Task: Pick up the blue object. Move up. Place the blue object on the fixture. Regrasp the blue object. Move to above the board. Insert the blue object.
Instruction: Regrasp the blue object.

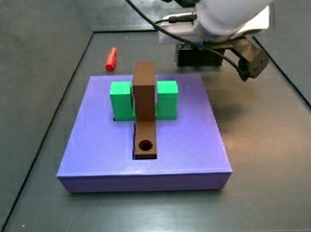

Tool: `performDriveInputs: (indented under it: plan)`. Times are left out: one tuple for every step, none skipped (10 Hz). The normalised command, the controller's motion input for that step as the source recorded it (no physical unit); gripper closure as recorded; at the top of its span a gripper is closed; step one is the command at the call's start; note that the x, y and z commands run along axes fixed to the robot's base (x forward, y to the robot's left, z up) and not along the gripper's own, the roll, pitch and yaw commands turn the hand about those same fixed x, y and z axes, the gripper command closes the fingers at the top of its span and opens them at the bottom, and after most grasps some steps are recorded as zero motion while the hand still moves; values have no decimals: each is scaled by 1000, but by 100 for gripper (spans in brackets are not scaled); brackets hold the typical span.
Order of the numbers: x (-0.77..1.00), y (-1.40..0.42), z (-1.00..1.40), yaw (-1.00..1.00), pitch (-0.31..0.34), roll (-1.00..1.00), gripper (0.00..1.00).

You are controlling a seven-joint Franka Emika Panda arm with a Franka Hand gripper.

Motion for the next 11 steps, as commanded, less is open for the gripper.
performDriveInputs:
  plan:
    - [0,0,0,0,0,0,0]
    - [0,0,0,0,0,0,100]
    - [0,0,0,0,0,0,100]
    - [0,0,0,0,0,0,100]
    - [0,0,0,0,0,0,100]
    - [0,0,0,0,0,0,100]
    - [0,0,0,0,0,0,100]
    - [0,0,0,0,0,0,100]
    - [0,0,0,0,0,0,100]
    - [0,0,0,0,0,0,100]
    - [0,0,0,0,0,0,100]
